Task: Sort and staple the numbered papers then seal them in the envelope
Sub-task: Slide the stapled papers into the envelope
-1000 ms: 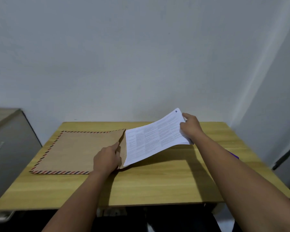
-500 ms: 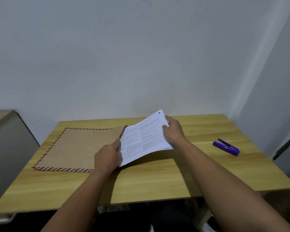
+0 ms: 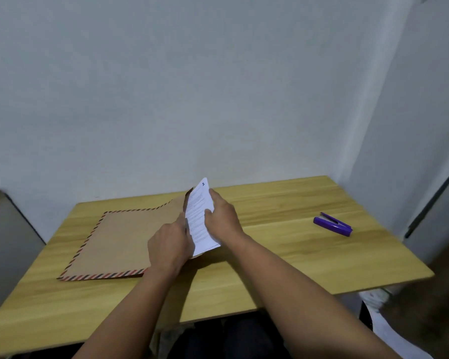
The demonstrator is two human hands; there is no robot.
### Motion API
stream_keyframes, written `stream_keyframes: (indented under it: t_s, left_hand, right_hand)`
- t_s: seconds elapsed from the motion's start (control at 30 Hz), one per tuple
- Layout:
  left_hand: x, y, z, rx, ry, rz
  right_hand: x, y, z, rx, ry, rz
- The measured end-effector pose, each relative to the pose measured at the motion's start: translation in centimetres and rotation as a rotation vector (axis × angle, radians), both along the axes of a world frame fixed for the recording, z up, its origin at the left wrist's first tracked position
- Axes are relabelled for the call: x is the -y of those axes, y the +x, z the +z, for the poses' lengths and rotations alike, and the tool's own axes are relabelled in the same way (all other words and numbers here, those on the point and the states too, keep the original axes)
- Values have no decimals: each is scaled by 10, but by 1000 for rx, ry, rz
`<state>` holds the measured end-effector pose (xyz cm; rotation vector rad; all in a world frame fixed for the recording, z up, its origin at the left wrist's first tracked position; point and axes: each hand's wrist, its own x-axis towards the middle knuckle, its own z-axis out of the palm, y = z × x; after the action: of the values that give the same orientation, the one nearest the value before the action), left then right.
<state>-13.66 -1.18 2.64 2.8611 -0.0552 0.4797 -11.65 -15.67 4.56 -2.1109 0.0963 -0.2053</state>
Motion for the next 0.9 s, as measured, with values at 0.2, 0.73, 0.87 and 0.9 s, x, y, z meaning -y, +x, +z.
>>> stream_keyframes:
  t_s: [0.2, 0.73, 0.87, 0.9]
  left_hand:
    - [4, -3, 5, 9, -6, -7]
    - [19, -33, 20, 62, -29, -136]
    - [7, -33, 20, 70, -67, -124]
    - [3, -33, 20, 66, -78, -117]
  right_hand:
    - [13, 0, 12, -103, 23, 19]
    - [-11, -3, 18, -251, -81, 93]
    - [-24, 9, 9, -344, 13, 202]
    - [-25, 9, 9, -376, 41, 243]
